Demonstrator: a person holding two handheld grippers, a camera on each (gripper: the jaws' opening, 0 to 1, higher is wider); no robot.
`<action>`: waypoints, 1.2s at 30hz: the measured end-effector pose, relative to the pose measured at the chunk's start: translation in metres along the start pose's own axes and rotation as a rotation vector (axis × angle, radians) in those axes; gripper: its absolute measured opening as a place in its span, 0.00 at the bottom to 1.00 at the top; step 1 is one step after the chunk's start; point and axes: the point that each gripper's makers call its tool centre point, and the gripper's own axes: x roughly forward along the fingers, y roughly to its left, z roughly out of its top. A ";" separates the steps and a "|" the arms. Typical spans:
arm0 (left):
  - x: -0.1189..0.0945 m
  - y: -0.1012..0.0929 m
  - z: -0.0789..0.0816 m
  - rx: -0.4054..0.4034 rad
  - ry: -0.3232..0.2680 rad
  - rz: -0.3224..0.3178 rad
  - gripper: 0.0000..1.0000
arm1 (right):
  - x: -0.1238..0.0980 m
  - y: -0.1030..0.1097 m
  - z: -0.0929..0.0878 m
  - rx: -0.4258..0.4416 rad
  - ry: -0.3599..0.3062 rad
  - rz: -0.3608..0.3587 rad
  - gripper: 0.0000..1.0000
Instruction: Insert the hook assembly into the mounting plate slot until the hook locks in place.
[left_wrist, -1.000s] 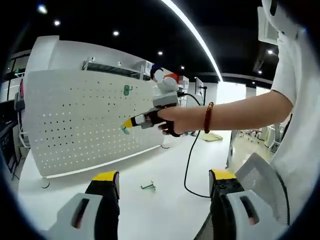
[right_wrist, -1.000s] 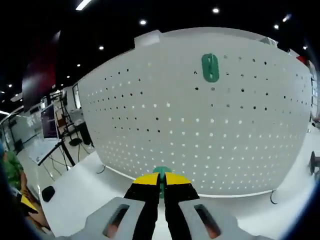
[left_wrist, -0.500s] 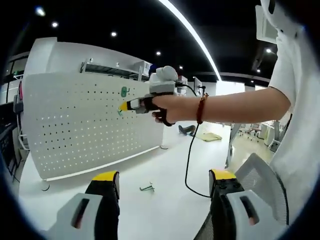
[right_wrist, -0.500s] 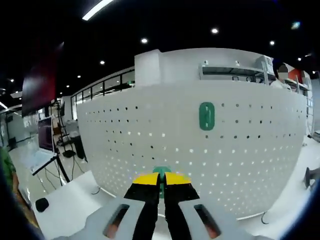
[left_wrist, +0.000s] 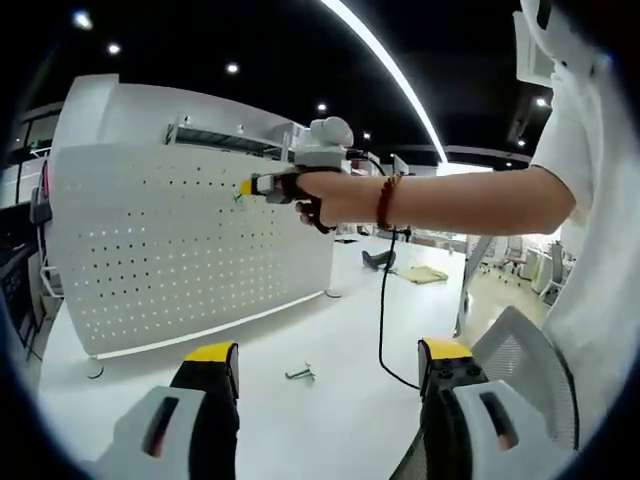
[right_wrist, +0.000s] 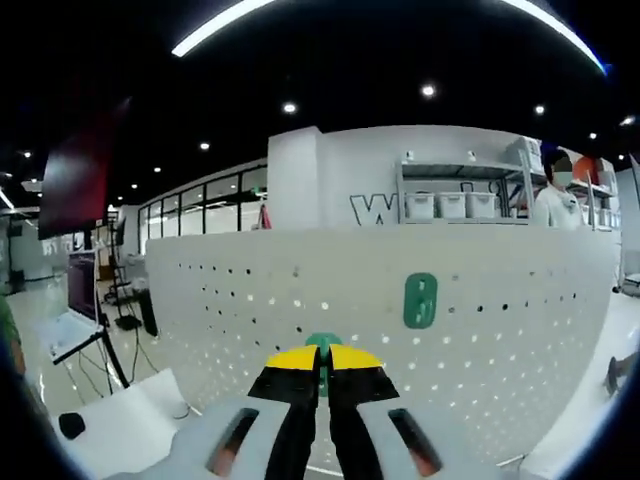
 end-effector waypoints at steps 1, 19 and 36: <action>0.000 0.000 0.000 0.000 0.000 0.000 0.75 | 0.000 0.001 0.003 -0.003 -0.010 -0.002 0.01; 0.001 0.007 -0.004 -0.013 0.009 0.006 0.75 | 0.008 -0.011 0.040 -0.048 -0.147 -0.076 0.01; 0.001 0.011 -0.009 -0.023 0.019 0.014 0.75 | 0.020 -0.018 0.035 -0.059 -0.147 -0.130 0.01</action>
